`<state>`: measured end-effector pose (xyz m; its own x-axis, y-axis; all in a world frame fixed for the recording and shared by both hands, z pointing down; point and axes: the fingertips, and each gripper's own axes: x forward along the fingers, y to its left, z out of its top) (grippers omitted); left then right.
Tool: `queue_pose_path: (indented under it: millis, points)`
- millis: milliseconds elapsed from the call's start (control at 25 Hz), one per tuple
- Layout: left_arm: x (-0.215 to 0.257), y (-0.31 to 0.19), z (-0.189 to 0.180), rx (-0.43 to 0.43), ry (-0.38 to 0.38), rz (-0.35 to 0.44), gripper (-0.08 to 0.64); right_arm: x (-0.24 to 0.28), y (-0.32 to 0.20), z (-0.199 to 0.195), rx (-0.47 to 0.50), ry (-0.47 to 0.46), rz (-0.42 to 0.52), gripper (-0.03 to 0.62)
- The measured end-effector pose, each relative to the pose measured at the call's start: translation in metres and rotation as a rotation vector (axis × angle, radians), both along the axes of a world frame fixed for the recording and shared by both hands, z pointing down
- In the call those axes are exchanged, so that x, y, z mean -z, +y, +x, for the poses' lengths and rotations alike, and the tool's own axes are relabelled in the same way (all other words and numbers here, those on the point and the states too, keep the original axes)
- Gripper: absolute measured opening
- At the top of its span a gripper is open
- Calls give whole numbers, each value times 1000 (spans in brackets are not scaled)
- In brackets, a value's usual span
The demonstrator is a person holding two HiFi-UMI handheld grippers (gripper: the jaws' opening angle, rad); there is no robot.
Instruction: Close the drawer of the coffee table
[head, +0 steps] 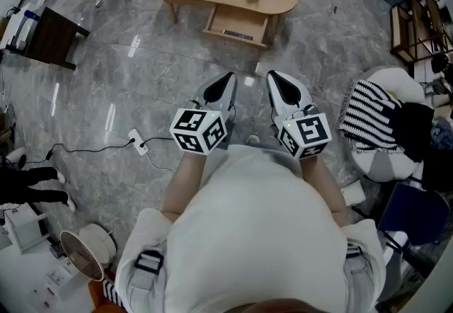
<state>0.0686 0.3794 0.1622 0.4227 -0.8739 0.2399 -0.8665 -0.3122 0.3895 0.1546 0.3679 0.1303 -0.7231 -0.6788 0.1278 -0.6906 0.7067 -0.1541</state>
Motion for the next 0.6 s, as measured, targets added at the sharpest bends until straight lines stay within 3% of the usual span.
queue_pose_path:
  millis: [400,600]
  points:
    - [-3,3,-1,15,-1,-5,-2,-2,4,2,26,24,21,-3]
    - [-5,3,-4,34,-6,-9,-2,-7,7,1,83,-14,-22,-3]
